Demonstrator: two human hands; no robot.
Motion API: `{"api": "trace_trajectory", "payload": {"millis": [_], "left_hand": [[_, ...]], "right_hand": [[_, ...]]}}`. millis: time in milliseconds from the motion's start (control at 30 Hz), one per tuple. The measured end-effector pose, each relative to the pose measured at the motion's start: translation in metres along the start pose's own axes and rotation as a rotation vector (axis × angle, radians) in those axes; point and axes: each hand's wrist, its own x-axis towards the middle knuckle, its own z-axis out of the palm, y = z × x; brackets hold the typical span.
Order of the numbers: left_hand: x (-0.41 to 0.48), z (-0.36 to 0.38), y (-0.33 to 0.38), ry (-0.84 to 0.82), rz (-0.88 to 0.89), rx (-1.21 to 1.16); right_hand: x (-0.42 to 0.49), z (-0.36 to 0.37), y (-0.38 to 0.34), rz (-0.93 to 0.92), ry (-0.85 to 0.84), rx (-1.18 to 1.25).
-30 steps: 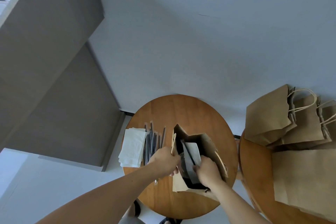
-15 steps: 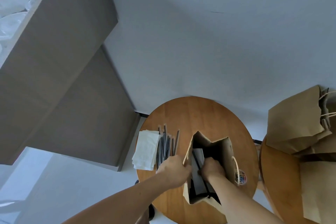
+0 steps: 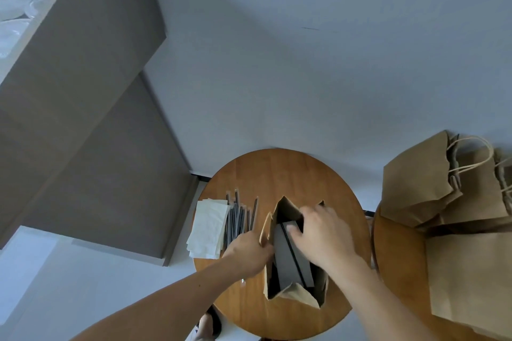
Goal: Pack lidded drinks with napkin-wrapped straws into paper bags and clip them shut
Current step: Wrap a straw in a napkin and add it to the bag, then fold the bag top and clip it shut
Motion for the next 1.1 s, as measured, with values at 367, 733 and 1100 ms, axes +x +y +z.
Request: {"api": "trace_trajectory", "payload": {"millis": [367,733,1100], "left_hand": [[-0.011,0.024,0.003,-0.285,0.094,-0.224],[-0.026,0.071,0.042,0.129,-0.038,0.135],[-0.007,0.028,0.054,0.095,0.158,0.524]], "right_hand": [[-0.023,0.004,0.044,0.501,-0.466,0.85],[-0.037,0.039,0.035,0.138,-0.437,0.775],[0.005,0.017,0.077,-0.403,0.006,0.153]]}}
